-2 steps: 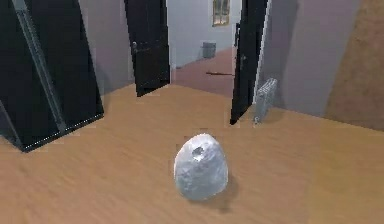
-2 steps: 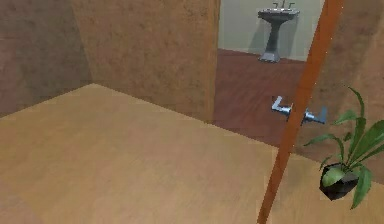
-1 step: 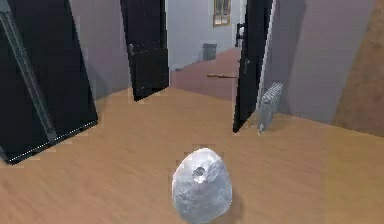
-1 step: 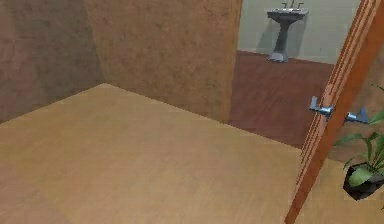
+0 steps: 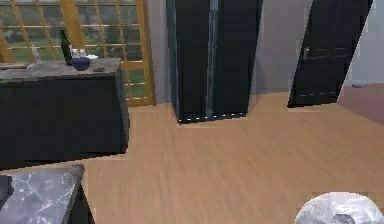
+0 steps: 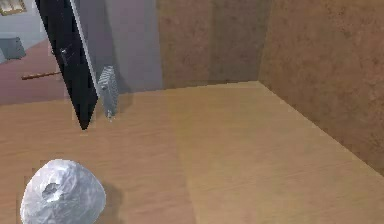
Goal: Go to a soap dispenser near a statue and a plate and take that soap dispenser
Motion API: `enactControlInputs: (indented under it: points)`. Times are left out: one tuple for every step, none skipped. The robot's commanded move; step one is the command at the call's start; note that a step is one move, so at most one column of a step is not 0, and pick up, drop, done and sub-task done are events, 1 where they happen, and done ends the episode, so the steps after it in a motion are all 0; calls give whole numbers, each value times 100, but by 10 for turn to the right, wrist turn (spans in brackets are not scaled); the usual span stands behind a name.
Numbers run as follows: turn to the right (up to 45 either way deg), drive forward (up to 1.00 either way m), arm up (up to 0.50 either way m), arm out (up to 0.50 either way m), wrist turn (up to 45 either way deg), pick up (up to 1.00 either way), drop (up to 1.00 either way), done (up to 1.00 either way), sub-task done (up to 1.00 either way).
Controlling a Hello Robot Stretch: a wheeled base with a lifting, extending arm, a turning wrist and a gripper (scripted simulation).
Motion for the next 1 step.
enactControlInputs:
  points:
    - [-120, 0, 0, 0, 0, 0, 0, 0, 0]
